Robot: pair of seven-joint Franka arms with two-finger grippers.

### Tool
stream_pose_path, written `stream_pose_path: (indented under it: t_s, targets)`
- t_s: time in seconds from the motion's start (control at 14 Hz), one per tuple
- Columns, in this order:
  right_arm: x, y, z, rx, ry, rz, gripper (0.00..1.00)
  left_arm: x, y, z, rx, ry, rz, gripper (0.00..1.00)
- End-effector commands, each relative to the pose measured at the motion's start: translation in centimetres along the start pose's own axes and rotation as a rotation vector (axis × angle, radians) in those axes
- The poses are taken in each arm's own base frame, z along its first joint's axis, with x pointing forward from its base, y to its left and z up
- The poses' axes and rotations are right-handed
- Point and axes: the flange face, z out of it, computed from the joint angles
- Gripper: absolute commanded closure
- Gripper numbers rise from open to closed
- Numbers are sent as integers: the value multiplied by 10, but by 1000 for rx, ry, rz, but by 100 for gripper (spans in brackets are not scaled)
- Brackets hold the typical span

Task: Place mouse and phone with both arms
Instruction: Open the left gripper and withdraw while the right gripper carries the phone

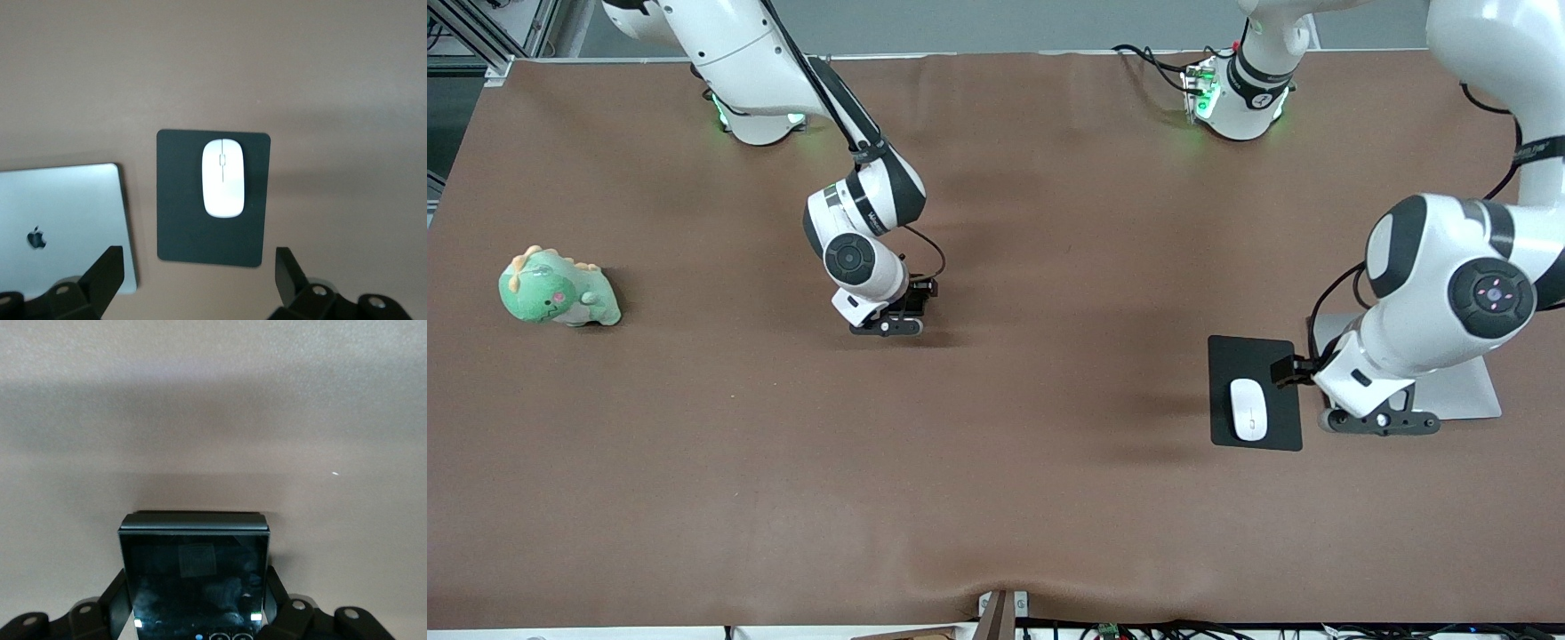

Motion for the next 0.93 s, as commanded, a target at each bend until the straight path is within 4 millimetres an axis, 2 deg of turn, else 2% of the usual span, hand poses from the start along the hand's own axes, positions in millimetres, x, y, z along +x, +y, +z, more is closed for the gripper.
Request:
stream_pose_path:
  t_s: [0.0, 0.14, 0.29, 0.43, 0.64, 0.79, 0.86]
  targets:
    - [3, 13, -24, 8, -47, 36, 100, -21, -7, -37, -12, -5, -10, 0]
    - [7, 40, -54, 19, -69, 59, 100, -28, -6, -58, -33, 6, -22, 0]
    - [13, 77, -77, 35, -105, 60, 100, -36, -7, -77, -31, 12, -20, 0]
    - [13, 114, -92, 36, -116, 73, 100, -45, -7, -90, -19, 4, 37, 0]
    - [14, 187, -99, 37, -106, 10, 100, -60, -19, -119, -32, 14, 58, 0]
    - [20, 236, -102, -21, -92, 23, 100, -75, -42, -145, -55, 17, 56, 0]
    - [22, 255, -101, -31, -95, 27, 100, -84, -53, -158, -77, 22, 54, 0]
